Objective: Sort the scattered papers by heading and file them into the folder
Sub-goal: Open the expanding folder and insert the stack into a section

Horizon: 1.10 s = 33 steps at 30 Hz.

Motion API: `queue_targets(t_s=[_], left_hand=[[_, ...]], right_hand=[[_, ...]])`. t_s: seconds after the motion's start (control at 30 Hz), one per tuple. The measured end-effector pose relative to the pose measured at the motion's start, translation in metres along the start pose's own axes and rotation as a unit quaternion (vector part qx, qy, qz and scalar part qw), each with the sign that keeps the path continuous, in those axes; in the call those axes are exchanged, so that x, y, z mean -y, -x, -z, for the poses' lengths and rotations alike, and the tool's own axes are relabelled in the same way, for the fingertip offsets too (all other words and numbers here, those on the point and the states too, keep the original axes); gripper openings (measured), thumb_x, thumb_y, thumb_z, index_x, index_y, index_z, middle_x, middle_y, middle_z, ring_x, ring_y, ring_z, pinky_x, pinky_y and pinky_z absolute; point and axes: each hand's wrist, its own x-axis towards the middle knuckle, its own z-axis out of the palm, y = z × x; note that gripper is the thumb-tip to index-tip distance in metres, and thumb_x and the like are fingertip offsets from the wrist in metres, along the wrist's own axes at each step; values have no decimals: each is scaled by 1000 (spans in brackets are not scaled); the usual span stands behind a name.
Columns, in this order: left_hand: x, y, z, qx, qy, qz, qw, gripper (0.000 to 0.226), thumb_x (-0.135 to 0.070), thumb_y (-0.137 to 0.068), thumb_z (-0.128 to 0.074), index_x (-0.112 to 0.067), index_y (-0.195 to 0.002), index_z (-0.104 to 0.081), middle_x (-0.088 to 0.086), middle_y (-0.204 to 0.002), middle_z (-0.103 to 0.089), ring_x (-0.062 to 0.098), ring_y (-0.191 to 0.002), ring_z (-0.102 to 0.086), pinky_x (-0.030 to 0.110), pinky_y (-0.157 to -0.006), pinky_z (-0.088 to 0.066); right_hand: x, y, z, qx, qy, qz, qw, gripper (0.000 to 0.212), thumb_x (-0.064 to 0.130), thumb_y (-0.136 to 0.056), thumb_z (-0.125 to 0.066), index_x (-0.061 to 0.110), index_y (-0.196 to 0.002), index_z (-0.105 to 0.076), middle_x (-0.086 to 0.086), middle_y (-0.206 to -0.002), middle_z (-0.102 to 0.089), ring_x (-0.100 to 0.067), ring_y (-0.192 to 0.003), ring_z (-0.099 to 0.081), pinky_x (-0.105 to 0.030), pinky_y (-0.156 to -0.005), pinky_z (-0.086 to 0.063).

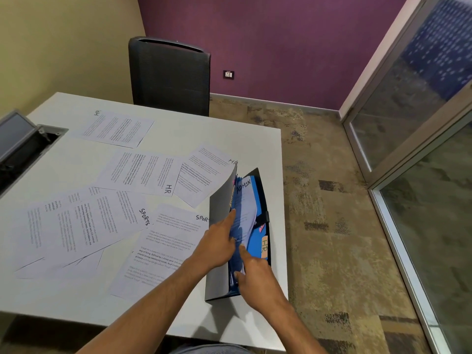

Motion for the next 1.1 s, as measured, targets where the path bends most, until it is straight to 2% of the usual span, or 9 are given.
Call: queue_targets(t_s=[0.2, 0.37, 0.47, 0.57, 0.67, 0.77, 0.9, 1.0, 1.1], left_hand=[[5, 0, -1, -4, 11, 2, 1000, 69, -4, -96, -47, -21, -155, -15, 12, -127, -61, 23, -99, -63, 30, -86, -52], [0, 6, 6, -9, 16, 5, 1000, 68, -6, -97, -48, -21, -155, -16, 15, -124, -61, 27, -103, -62, 27, -87, -49], [-2, 10, 10, 5, 14, 9, 1000, 69, -8, -97, -48, -21, -155, -13, 15, -128, -58, 27, -107, -60, 28, -89, -47], [0, 11, 11, 2, 13, 13, 1000, 70, -8, -97, -47, -24, -155, -11, 15, -127, -59, 29, -107, -61, 32, -93, -47], [0, 12, 12, -8, 14, 15, 1000, 69, -7, -98, -46, -24, -155, -11, 15, -127, -60, 29, -108, -61, 34, -94, -47], [-1, 13, 13, -9, 10, 14, 1000, 69, -8, -98, -46, -24, -155, -10, 16, -128, -59, 30, -110, -60, 36, -96, -47], [-1, 14, 13, -3, 20, 9, 1000, 69, -10, -98, -47, -25, -155, -12, 12, -131, -58, 27, -110, -60, 28, -94, -45], [-1, 14, 14, -8, 28, -3, 1000, 67, -10, -98, -47, -25, -154, -14, 10, -127, -60, 24, -105, -61, 16, -83, -40], [-1, 12, 12, -3, 27, -8, 1000, 65, -11, -99, -46, -22, -154, -14, 10, -134, -56, 22, -110, -59, 15, -86, -39]], right_hand=[[5, -7, 10, -79, -2, -37, 996, 28, 9, -99, -50, 7, -126, -54, -12, -115, -66, -21, -97, -63, -25, -79, -49], [9, -18, 4, -56, 55, -18, 997, 26, 1, -96, -46, 5, -120, -55, -13, -108, -66, -15, -80, -50, -21, -64, -35], [9, -21, 4, -63, 76, -6, 995, 23, 4, -97, -45, 6, -114, -60, -12, -102, -68, -15, -77, -52, -24, -63, -38], [10, -24, 20, -160, 90, 8, 983, 20, 5, -93, -52, 10, -106, -66, -7, -97, -69, -20, -82, -63, -32, -66, -49], [8, -39, 33, -235, 135, 34, 962, 25, 3, -72, -72, 13, -95, -70, -5, -84, -65, -25, -78, -60, -33, -54, -47], [5, -58, 41, -232, 181, 39, 955, 40, 7, -64, -75, 11, -103, -67, -9, -94, -64, -28, -83, -59, -36, -62, -48], [8, -74, 44, -139, 236, 3, 962, 50, 22, -82, -59, 13, -130, -48, -11, -122, -51, -27, -107, -51, -35, -76, -45], [6, -81, 41, -132, 237, -26, 962, 48, 34, -87, -55, 16, -130, -43, -9, -125, -46, -26, -112, -49, -36, -79, -47], [-5, -88, 30, -149, 229, -43, 961, 45, 34, -85, -62, 14, -124, -48, -11, -119, -51, -28, -105, -53, -39, -73, -49]])
